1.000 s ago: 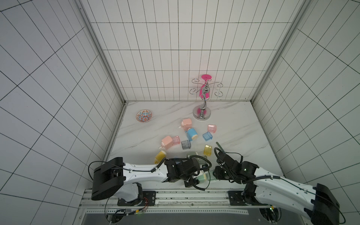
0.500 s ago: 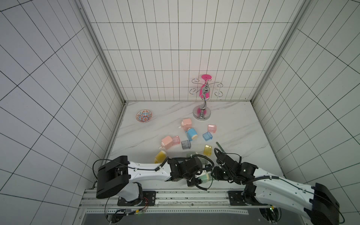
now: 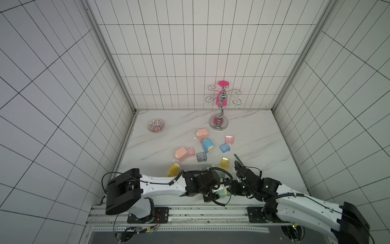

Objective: Put the tray back into the pencil sharpener
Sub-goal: Close the container of the pencil sharpener.

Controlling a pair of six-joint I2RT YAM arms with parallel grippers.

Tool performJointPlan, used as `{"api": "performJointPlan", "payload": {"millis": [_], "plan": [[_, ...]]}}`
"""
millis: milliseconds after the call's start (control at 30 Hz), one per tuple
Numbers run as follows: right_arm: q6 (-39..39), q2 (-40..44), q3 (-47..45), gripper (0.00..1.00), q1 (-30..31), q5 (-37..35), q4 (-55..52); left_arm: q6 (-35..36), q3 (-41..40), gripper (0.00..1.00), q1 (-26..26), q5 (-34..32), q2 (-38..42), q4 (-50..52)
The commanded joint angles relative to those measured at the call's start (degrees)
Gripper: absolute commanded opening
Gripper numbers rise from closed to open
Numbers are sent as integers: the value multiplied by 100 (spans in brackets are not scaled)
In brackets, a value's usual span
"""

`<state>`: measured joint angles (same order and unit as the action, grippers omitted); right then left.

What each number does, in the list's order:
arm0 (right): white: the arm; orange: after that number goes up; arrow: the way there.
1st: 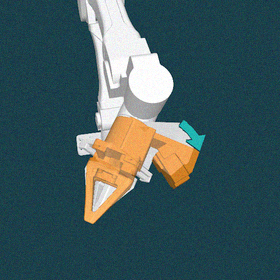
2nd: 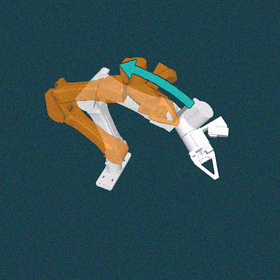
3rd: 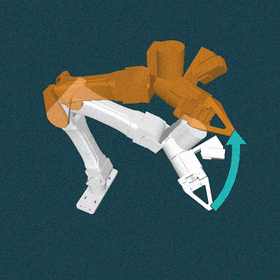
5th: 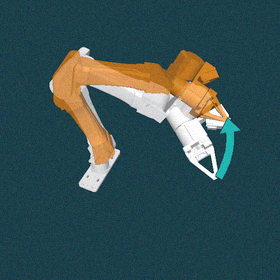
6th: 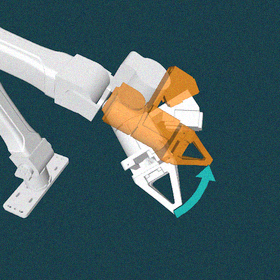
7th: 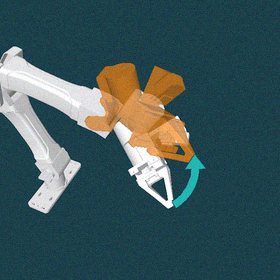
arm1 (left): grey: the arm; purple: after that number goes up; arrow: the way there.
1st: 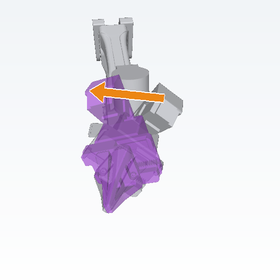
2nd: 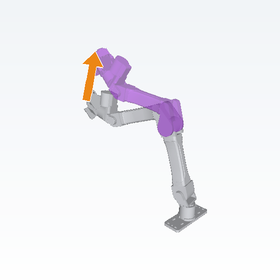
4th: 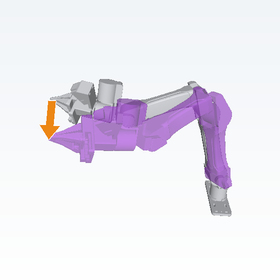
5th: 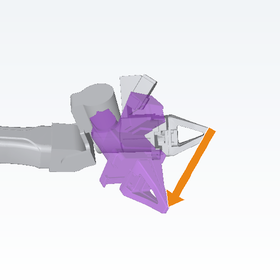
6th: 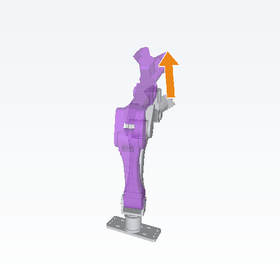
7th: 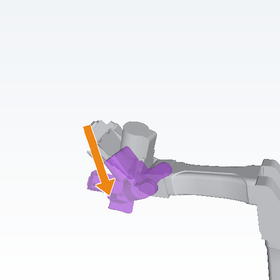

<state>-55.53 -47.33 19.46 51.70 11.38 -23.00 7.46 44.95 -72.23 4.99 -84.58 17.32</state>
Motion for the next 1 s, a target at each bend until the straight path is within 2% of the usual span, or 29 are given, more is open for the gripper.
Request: {"api": "performJointPlan", "payload": {"millis": [0, 167, 300, 467, 633, 967], "plan": [[-208, 184, -227, 28, -96, 230, 208, 107, 37, 37, 16, -119, -217, -10], [-290, 578, -270, 29, -285, 144, -103, 63, 11, 36, 16, -139, -244, -7], [-298, 959, -131, 30, -494, -294, -909, -7, -41, 34, 16, -113, -232, -32], [-244, 786, -153, 25, -711, -513, -1300, -118, -84, 34, 16, -93, -244, -105], [49, 129, -138, 19, -706, 182, -534, -149, -82, 34, 12, -119, -244, -121], [18, -568, -283, 18, -543, 1106, 902, -162, -142, 36, 7, -130, -263, -193]]}}
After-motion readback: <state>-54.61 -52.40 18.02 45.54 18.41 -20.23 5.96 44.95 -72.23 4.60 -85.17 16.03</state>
